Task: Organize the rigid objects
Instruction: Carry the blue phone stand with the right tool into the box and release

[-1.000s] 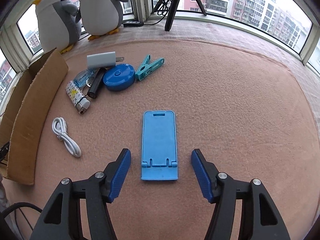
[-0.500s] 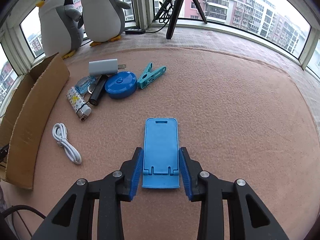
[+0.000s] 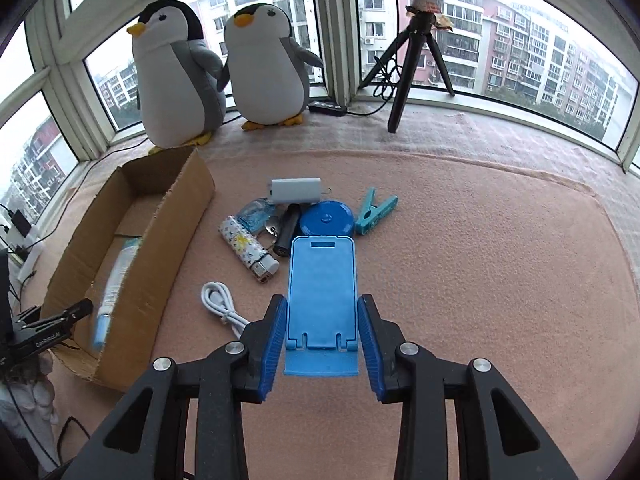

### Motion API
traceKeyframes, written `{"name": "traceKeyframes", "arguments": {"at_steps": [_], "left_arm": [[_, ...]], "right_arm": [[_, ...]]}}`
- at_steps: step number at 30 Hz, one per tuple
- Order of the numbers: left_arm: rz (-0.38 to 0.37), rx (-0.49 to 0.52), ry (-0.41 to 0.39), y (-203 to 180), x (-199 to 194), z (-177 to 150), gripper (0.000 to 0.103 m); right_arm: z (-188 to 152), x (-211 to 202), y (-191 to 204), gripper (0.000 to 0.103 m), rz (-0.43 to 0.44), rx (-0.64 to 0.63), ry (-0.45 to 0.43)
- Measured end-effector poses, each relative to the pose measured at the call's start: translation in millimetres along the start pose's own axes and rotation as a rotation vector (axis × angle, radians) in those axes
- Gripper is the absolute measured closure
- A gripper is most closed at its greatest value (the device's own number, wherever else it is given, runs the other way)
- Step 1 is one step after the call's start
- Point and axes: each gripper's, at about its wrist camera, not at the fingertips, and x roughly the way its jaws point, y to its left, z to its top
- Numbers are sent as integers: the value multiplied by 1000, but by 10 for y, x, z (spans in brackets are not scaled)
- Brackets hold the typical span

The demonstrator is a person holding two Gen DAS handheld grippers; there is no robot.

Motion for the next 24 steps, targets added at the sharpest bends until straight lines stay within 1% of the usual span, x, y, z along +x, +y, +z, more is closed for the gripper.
{"name": "traceKeyframes", "arguments": {"at_steps": [6,11,18,24], "left_arm": [[0,0,-1,2,-1,0,38],[-1,0,-1,2,-1,1,38],[-1,1,-2,4,-1,1,38],[-1,2,-1,2,0,4,38]], "right_arm": [[258,-72,436,70,72,-63,-39],[439,-9,820,70,114,-130,-51],[603,199,1226,70,159,-186,-36],[626,420,1469,70,178,-204,-13]]}}
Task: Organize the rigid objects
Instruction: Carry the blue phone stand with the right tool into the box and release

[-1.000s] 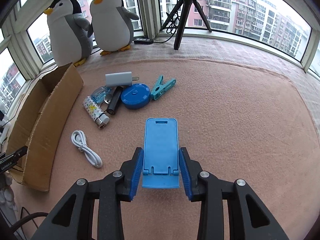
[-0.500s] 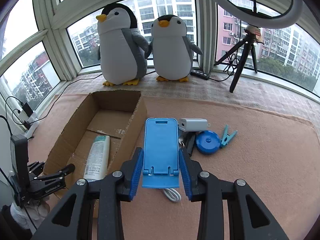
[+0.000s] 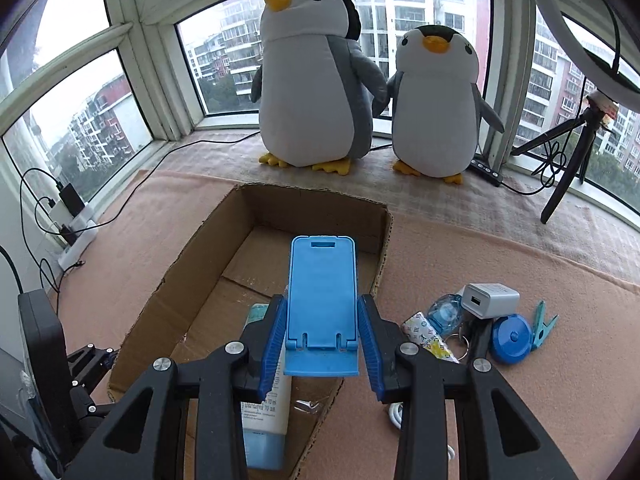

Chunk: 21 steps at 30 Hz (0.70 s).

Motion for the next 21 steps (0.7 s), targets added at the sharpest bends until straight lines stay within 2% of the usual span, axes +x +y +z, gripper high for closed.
{"name": "traceKeyframes", "arguments": {"at_steps": [9,10,11,12,13,21], "left_arm": [[-1,-1,0,-1,2,0,38],[-1,-1,0,0,1,-4,38],[0,-1,0,-1,1,-2,38],[0,0,-1,0,0,-4,38],[0,0,-1,0,1,-4,38],[-1,0,-2,-17,14,-20,38]], "right_arm": [[61,224,122,69,29,-30,28],[64,239,142,60,30,-40,37],[61,233,149,45,23,-44,33],[55,206,153,39,20,-45,17],[51,175,150,37,20,-46,3],[0,-47,-69,37,34,7,-27]]}}
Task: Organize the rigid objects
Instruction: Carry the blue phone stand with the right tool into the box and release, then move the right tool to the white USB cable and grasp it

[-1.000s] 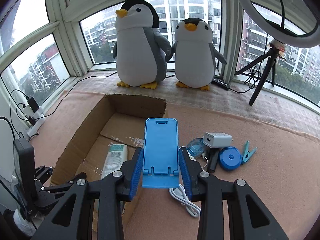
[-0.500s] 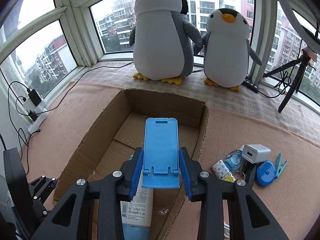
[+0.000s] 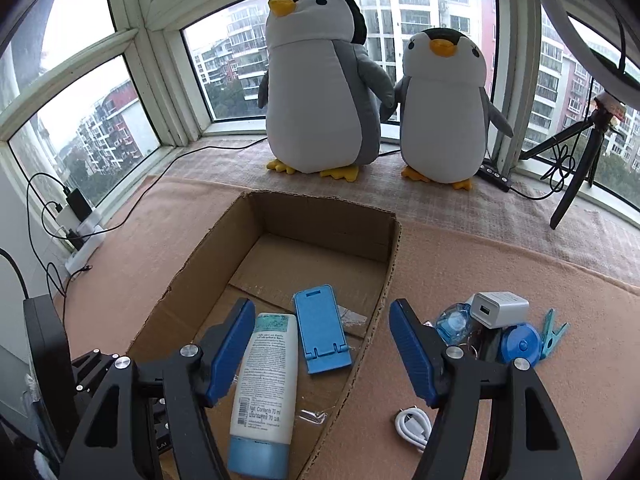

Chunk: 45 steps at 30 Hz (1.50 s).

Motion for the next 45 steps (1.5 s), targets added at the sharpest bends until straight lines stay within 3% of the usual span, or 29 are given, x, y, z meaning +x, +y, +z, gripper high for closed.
{"name": "traceKeyframes", "arguments": {"at_steps": [7,18,38,45], "left_arm": [[0,0,0,1,0,0,38],[0,2,0,1,-6,2,38],[24,17,7,-14,-24,13,38],[28,9,12,-23,-24,15,38]], "right_arm": [[-197,-294,-383,37,-19,57,-31],[-591,-493,-862,37,-64,102,-2],[-976,-28,-752,42,3,-61,93],[-989,128,-780,51,18,-87,91]]}}
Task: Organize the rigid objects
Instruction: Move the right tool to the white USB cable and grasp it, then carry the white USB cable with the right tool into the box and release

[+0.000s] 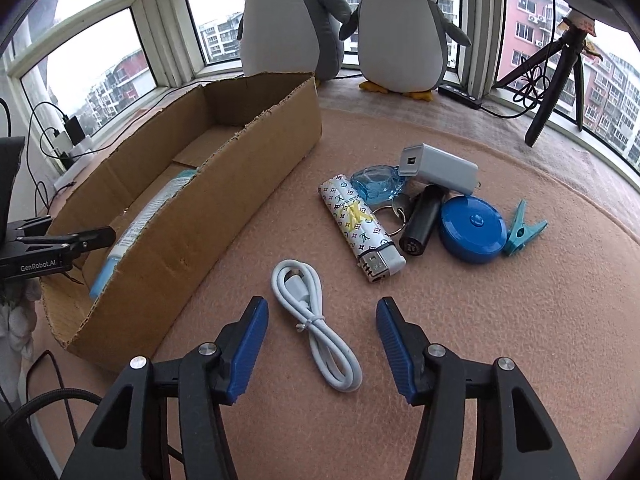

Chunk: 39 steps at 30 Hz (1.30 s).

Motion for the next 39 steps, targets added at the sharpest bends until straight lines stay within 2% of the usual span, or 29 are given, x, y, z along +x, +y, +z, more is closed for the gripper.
{"name": "traceKeyframes", "arguments": {"at_steps": [6,9,13,18,25,39], "left_arm": [[9,4,5,-12,4,9,38],[7,3,7,-13,9,13,38],[-1,-1,8,3,14,11,38],[-7,-7,4,22,24,4,37],[-20,-16,2,46,30,-8,37],[-27,-8,-4,44,24,-15,38]], "right_arm": [[-4,45,80,54,-35,-49,-17],[-14,45,102,64,-57,-63,-20],[1,29,88,86,-55,-52,-6],[27,-5,42,86,-41,-4,19],[161,-228,103,87,-25,43,-37],[508,-608,526,87,-19,10,-124]]}}
